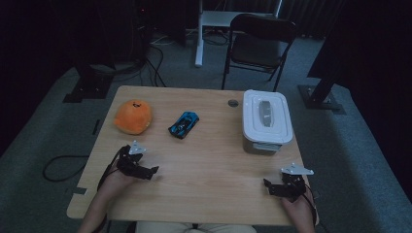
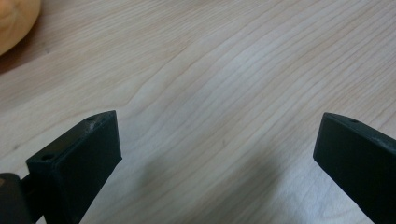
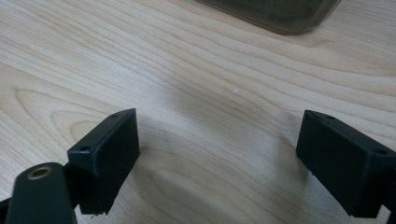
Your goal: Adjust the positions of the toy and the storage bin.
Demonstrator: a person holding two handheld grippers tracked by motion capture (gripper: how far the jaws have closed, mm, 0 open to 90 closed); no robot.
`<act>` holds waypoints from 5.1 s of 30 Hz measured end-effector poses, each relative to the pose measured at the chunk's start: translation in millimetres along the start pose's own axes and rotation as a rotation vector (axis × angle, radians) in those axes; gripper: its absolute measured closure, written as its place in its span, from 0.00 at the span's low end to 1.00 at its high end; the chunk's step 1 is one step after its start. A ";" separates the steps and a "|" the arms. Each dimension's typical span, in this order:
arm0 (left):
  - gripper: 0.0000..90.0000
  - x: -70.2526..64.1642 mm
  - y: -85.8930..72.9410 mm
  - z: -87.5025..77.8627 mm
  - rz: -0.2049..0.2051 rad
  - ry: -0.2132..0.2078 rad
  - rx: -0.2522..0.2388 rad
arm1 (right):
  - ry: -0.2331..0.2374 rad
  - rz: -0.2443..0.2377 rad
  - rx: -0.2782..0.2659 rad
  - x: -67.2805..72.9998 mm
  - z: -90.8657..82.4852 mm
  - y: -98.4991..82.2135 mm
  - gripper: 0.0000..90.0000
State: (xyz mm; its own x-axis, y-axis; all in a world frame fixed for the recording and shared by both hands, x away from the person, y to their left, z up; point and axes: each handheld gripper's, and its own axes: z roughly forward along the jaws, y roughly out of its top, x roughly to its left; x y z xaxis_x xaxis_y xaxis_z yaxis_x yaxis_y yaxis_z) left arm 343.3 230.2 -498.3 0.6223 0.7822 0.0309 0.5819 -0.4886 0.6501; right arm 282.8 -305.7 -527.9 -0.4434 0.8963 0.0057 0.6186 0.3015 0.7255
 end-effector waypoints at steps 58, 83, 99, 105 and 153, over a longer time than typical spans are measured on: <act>0.02 26.3 165.5 118.1 0.011 -0.030 0.138 | -0.003 0.005 0.000 -0.2 -0.1 0.0 0.14; 0.18 25.8 174.9 151.6 0.003 -0.022 0.219 | -0.007 0.009 -0.002 -0.3 -0.3 -0.1 0.15; 0.32 21.6 170.4 138.5 0.020 -0.024 0.214 | -0.014 0.018 -0.002 -0.7 -0.3 -0.1 0.15; 0.32 21.2 171.7 120.8 0.058 -0.036 0.197 | -0.015 0.020 -0.002 -0.7 -0.3 -0.1 0.15; 0.32 -47.6 40.6 -12.4 0.262 -0.162 0.114 | -0.026 0.029 -0.002 -1.2 -0.3 -0.1 0.15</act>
State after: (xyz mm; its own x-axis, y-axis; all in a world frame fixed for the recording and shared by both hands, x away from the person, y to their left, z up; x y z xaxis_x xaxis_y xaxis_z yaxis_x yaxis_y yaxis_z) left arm 330.9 177.9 -464.0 0.8285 0.5569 0.0589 0.4400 -0.7125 0.5465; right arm 283.2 -306.9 -527.8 -0.4084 0.9128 0.0083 0.6298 0.2752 0.7264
